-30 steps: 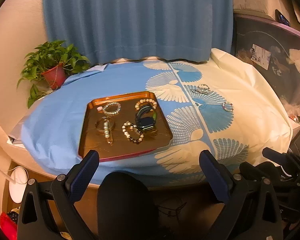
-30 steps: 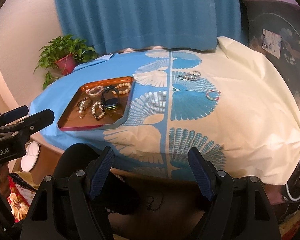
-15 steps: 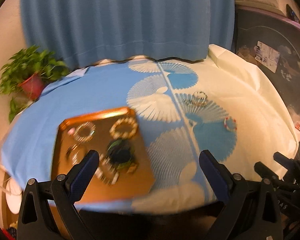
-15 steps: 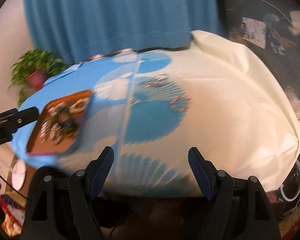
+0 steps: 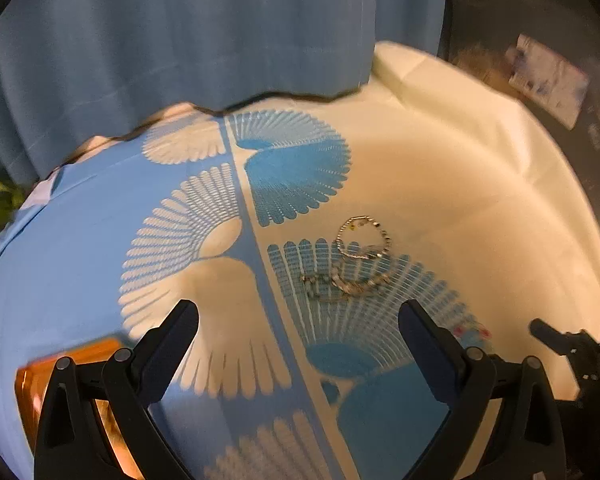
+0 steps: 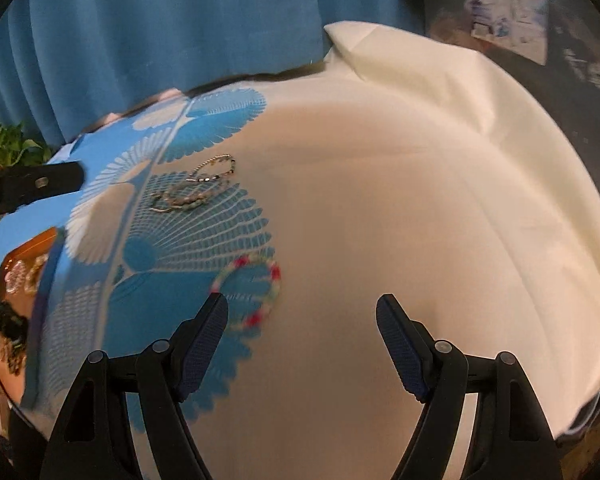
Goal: Organize jewelry
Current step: 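Move both tools to the remaining jewelry on the cream sheet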
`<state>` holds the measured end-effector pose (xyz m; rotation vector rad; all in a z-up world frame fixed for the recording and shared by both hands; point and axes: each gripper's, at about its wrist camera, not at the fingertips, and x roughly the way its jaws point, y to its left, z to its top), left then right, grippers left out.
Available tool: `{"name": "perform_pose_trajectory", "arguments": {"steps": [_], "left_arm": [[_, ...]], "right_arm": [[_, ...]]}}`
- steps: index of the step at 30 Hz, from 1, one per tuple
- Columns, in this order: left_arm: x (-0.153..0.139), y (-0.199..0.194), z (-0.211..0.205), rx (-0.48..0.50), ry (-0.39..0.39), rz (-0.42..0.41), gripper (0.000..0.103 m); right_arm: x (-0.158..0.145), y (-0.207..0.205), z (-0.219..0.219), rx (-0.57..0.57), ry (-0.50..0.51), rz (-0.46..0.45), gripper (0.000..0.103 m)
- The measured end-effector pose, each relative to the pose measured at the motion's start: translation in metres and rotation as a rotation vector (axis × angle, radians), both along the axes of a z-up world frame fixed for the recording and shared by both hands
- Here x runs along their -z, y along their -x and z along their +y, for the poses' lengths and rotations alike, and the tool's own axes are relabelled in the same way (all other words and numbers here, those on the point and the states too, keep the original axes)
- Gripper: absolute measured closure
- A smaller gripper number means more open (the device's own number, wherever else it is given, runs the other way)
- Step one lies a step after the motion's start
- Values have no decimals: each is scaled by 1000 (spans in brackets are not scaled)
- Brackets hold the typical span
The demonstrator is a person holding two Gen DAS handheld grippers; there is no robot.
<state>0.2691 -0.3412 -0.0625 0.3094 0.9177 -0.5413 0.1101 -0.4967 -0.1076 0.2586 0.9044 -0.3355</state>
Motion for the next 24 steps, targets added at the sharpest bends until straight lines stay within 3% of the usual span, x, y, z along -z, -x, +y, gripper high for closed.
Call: {"name": "perform_pose_trajectory", "arguments": {"steps": [5, 10, 15, 20, 22, 23, 24], "left_arm": [[25, -27, -18, 22, -38, 40, 5], [40, -40, -33, 85, -69, 50, 13], [57, -51, -50, 184, -148, 91, 34], [62, -62, -61, 243, -148, 131, 42], [61, -61, -62, 291, -115, 175, 63], [60, -58, -63, 308, -115, 171, 87], [59, -54, -65, 348, -124, 171, 99]], "right_arm": [[13, -19, -6, -19, 0, 12, 26], [21, -29, -6, -48, 13, 23, 26], [24, -35, -1, -70, 61, 36, 26], [25, -41, -1, -79, 82, 39, 25], [25, -41, 0, -80, 83, 38, 25], [25, -41, 0, -80, 85, 38, 27], [24, -41, 2, -90, 89, 30, 42]]}}
